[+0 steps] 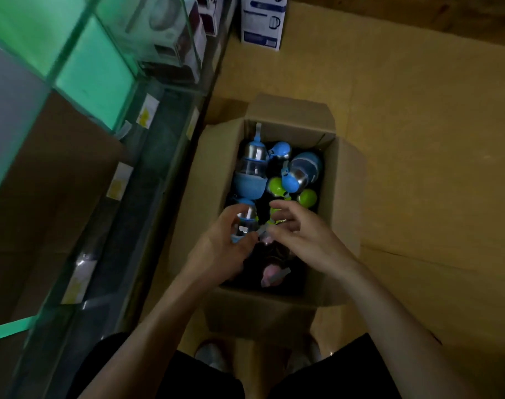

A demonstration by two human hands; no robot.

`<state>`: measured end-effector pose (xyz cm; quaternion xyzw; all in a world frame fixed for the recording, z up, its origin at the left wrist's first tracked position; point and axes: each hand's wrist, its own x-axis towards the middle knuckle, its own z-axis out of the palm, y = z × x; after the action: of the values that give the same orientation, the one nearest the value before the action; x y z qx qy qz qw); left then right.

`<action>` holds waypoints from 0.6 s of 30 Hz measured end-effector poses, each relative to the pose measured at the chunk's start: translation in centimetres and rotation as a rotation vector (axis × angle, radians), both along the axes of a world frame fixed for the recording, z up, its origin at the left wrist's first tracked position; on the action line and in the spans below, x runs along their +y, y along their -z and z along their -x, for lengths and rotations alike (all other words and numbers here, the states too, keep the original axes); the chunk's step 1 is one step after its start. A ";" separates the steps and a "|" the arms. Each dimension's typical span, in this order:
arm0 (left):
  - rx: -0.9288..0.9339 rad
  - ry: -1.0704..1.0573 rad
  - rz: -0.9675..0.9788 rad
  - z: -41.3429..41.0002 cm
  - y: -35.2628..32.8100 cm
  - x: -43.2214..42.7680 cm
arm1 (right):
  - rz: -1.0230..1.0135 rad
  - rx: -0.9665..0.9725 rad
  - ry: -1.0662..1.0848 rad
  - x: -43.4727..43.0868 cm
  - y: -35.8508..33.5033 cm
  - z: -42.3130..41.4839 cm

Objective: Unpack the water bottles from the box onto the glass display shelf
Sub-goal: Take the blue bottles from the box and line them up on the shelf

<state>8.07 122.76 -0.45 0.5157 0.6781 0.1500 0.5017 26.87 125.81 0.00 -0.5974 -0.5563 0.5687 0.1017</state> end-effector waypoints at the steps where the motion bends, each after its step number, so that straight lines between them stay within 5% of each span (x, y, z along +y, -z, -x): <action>1: 0.018 0.016 -0.012 0.1 1.6 0.3 | -0.009 -0.005 -0.017 0.3 1.7 0.1; 18: 0.020 0.045 -0.064 0.8 11.2 2.8 | -0.020 -0.094 -0.160 4.5 13.8 0.7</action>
<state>7.28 125.53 -11.62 0.5479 0.6663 0.1551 0.4814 26.17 130.31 -13.76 -0.5762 -0.6119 0.5407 0.0357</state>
